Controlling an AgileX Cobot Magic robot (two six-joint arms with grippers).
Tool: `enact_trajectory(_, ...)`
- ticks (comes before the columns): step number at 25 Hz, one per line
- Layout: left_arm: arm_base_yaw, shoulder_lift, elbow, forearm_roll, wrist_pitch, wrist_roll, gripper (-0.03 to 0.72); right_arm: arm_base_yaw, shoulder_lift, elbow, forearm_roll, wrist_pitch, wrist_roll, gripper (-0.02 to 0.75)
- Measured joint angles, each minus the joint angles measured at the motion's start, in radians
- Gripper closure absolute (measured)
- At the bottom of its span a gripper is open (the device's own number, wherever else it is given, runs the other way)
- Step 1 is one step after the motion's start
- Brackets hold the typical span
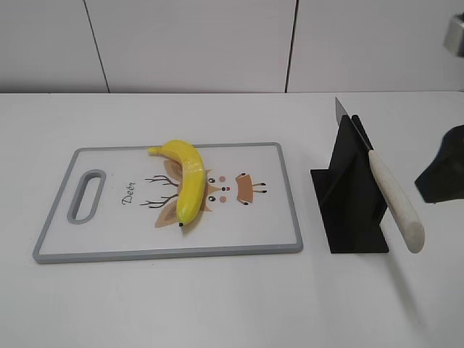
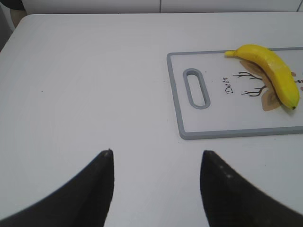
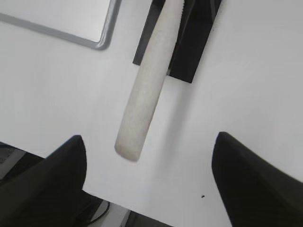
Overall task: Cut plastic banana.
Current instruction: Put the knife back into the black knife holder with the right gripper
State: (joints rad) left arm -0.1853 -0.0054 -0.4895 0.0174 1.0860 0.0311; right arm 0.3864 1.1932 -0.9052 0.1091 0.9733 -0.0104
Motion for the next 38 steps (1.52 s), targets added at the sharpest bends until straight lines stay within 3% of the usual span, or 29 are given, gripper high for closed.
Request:
enact_trajectory(7,0.012,0.000,0.000,-0.001,0.000,0.000,0.160,0.000,-0.314,0.079,0.002,0.004,-0.114,0.156)
enact_trajectory(15,0.158,0.000,0.000,-0.001,-0.001,0.000,0.189,0.000,-0.622,0.301,0.002,0.001,-0.125,0.158)
enact_trajectory(31,0.162,0.000,0.000,-0.001,-0.002,0.000,0.241,0.000,-1.158,0.397,0.000,0.059,-0.126,0.159)
enact_trajectory(38,0.162,0.000,0.000,-0.002,-0.002,0.000,0.243,-0.004,-1.199,0.397,0.000,0.062,-0.126,0.162)
